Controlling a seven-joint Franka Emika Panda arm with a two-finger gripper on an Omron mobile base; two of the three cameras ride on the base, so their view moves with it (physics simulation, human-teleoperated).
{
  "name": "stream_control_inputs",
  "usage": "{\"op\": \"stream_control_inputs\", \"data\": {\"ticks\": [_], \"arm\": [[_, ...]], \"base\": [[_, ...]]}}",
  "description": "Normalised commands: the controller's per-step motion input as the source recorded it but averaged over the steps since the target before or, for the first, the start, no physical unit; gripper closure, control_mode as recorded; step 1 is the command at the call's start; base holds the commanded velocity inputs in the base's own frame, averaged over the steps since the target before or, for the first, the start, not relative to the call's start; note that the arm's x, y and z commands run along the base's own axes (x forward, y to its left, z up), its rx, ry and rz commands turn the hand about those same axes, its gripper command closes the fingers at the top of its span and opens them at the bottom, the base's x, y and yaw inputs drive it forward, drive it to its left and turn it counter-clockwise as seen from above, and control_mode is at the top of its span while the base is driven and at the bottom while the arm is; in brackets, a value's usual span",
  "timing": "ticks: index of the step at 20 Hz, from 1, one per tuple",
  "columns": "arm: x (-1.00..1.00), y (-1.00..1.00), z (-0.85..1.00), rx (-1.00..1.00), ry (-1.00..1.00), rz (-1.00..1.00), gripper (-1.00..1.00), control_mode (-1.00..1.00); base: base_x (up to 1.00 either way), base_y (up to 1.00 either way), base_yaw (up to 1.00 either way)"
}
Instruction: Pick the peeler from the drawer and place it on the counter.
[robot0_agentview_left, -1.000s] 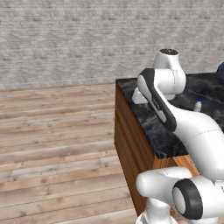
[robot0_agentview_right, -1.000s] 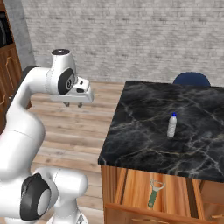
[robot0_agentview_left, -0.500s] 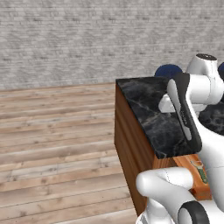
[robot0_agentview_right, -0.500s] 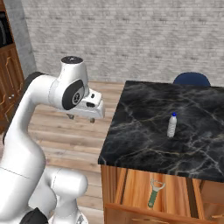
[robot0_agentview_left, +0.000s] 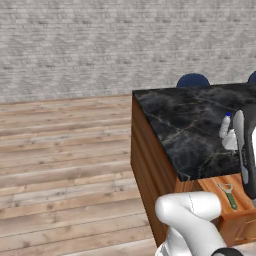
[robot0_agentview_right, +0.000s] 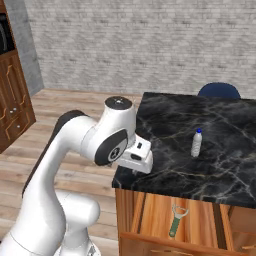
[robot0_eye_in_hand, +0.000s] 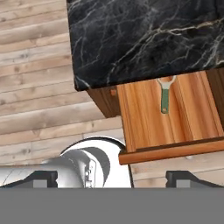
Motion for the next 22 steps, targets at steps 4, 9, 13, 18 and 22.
{"op": "stream_control_inputs", "data": {"ticks": [4, 9, 13, 18, 22], "arm": [[-0.07, -1.00, -0.64, 0.02, 0.04, 0.00, -1.00, -1.00], [0.00, -1.00, -0.78, 0.04, 0.08, 0.00, -1.00, -1.00], [-0.02, -0.94, -0.88, 0.03, 0.04, 0.00, -1.00, -1.00], [0.05, -0.67, -0.85, 0.00, 0.00, 0.03, -1.00, -1.00], [0.14, -0.56, -0.86, 0.00, 0.00, 0.05, -1.00, -1.00]], "base": [[0.00, 0.00, 0.00], [0.00, 0.00, 0.00], [0.00, 0.00, 0.00], [0.00, 0.00, 0.00], [0.00, 0.00, 0.00]]}}
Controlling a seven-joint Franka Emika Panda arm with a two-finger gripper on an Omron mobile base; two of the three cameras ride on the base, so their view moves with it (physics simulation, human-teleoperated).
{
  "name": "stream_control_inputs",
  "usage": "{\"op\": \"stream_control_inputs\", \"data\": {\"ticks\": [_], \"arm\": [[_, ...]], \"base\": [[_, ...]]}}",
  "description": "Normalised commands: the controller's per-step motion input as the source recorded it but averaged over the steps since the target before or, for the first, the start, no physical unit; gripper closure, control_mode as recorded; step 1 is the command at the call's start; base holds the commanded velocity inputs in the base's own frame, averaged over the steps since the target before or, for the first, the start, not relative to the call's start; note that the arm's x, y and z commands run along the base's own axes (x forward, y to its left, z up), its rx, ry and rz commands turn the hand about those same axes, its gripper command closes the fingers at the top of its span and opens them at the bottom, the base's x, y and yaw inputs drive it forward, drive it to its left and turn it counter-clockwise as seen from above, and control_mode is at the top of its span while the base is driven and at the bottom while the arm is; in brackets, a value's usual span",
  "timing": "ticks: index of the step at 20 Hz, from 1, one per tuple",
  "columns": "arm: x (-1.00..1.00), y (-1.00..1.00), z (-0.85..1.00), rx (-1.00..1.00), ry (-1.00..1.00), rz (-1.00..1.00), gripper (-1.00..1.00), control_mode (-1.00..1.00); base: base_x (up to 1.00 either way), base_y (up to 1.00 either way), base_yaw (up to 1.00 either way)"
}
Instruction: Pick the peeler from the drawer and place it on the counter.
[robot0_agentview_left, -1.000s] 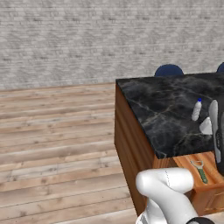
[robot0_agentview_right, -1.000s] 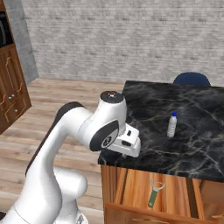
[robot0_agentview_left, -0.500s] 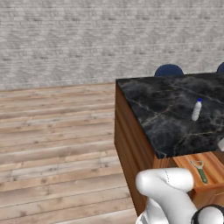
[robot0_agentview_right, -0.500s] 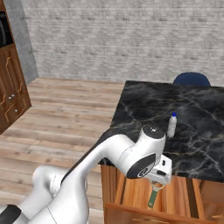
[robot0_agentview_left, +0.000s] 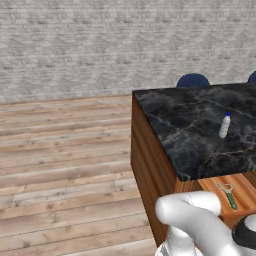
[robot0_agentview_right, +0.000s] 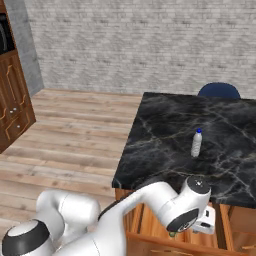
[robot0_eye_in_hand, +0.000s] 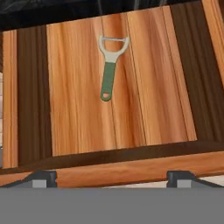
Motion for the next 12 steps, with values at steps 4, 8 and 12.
{"op": "stream_control_inputs", "data": {"ticks": [4, 8, 12], "arm": [[0.17, -0.50, -0.86, 0.00, 0.01, 0.06, -1.00, -1.00], [-0.36, -0.29, -0.69, 0.01, 0.08, 0.07, -1.00, -1.00], [-1.00, 0.06, -0.30, 0.00, 0.31, 0.01, -1.00, -1.00]], "base": [[0.00, 0.00, 0.00], [0.00, 0.00, 0.00], [0.00, 0.00, 0.00]]}}
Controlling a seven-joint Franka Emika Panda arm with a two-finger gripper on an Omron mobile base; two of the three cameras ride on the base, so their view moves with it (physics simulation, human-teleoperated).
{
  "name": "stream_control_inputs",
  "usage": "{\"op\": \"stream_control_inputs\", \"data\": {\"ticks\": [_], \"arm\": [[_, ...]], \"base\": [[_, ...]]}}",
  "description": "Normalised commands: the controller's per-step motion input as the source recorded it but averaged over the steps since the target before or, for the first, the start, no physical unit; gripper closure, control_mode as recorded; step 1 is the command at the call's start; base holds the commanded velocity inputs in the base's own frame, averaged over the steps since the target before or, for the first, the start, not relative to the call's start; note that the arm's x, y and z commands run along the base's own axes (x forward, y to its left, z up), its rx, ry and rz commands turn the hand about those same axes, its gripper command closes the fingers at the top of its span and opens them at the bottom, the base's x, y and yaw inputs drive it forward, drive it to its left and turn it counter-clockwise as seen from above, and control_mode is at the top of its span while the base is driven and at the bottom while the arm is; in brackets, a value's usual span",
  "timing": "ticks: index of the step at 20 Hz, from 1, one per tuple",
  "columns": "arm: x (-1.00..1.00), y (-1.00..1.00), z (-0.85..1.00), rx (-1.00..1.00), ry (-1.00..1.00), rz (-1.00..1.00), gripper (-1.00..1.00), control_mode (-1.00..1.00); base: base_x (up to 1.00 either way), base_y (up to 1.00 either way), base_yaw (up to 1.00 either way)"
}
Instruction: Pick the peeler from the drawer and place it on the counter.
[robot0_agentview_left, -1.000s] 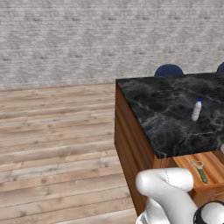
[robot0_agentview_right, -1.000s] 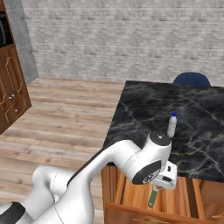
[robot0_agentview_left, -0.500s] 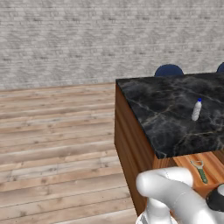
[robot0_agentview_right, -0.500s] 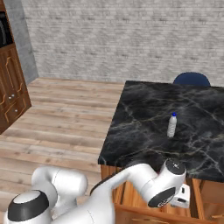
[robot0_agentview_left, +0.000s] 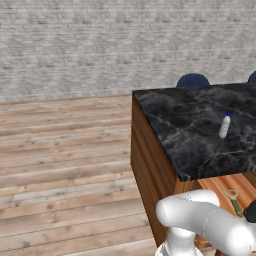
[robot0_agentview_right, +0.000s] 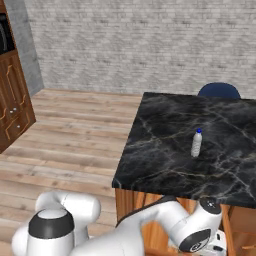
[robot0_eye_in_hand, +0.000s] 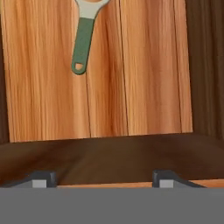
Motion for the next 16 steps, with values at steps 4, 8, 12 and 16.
{"op": "stream_control_inputs", "data": {"ticks": [4, 8, 12, 16], "arm": [[-1.00, 0.23, -0.12, 0.00, 0.49, 0.01, -1.00, -1.00], [-0.15, -0.03, 0.60, 0.00, -0.16, 0.01, -1.00, -1.00], [0.88, -0.05, 0.71, 0.00, -0.10, -0.02, -1.00, -1.00], [0.97, 0.00, 0.05, -0.01, -0.04, -0.03, -1.00, -1.00]], "base": [[0.00, 0.00, 0.00], [0.00, 0.00, 0.00], [0.00, 0.00, 0.00], [0.00, 0.00, 0.00]]}}
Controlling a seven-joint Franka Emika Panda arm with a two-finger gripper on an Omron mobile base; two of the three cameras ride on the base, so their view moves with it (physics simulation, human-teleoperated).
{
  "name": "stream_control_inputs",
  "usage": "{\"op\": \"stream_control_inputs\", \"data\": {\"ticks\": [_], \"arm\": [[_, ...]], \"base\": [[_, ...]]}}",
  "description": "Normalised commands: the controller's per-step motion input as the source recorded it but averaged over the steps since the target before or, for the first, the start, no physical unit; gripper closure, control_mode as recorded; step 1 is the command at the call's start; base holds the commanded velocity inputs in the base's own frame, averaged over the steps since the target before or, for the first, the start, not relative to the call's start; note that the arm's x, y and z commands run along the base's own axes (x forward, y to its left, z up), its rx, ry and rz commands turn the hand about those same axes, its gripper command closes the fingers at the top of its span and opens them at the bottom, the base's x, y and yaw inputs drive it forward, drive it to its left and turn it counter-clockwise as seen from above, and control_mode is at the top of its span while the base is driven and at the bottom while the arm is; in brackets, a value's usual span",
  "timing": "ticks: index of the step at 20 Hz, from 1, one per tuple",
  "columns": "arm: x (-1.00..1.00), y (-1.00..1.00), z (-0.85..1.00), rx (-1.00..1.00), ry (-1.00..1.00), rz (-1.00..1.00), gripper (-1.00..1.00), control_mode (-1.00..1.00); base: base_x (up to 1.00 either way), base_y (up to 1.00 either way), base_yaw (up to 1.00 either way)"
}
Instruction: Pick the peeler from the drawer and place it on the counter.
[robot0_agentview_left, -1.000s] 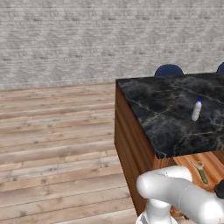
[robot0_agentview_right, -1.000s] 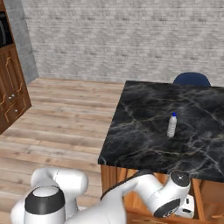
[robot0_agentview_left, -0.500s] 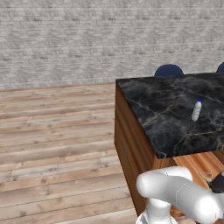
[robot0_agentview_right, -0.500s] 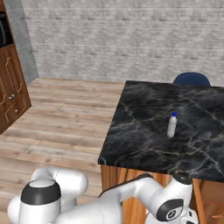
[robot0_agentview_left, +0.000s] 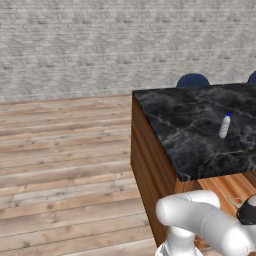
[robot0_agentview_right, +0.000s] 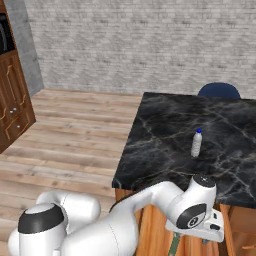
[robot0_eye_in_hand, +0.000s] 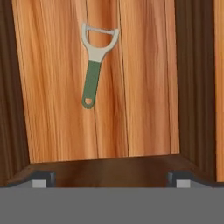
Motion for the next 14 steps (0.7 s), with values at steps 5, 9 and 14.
{"op": "stream_control_inputs", "data": {"ticks": [5, 9, 14], "arm": [[0.33, 0.03, -0.34, 0.00, 0.00, 0.00, -1.00, -1.00], [0.45, 0.23, -0.61, 0.00, -0.01, 0.00, -1.00, -1.00], [0.45, 0.04, -0.84, 0.00, 0.00, 0.00, -1.00, -1.00]], "base": [[0.00, 0.00, 0.00], [0.00, 0.00, 0.00], [0.00, 0.00, 0.00]]}}
